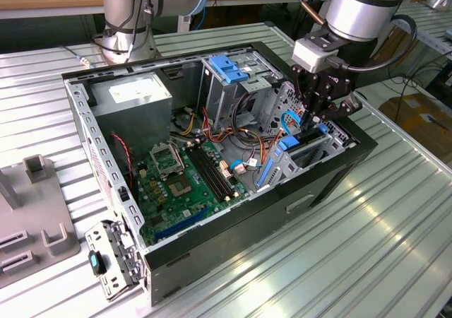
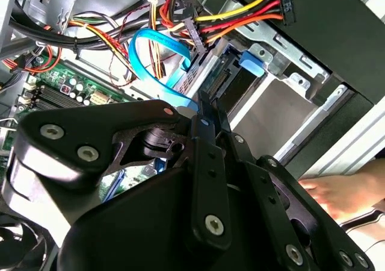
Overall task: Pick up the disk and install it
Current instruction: 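Insert the first disk wire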
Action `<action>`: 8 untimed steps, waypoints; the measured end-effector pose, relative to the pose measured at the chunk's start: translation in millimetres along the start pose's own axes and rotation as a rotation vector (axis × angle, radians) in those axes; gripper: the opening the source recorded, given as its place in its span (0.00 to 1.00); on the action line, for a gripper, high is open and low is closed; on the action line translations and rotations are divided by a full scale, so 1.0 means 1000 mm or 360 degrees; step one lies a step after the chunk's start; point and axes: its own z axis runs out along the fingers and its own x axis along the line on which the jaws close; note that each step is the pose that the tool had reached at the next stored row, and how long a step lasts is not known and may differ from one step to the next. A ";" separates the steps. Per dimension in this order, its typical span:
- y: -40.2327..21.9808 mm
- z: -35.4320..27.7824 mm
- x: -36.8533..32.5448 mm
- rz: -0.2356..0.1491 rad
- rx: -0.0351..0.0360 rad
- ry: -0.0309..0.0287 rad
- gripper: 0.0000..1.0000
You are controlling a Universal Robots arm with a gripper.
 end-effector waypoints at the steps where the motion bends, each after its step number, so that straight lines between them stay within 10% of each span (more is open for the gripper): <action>1: 0.0000 0.0001 0.0001 -0.0010 0.0003 -0.00011 0.16; 8: 0.0028 0.0002 0.0030 -0.0038 0.0016 -0.00035 0.16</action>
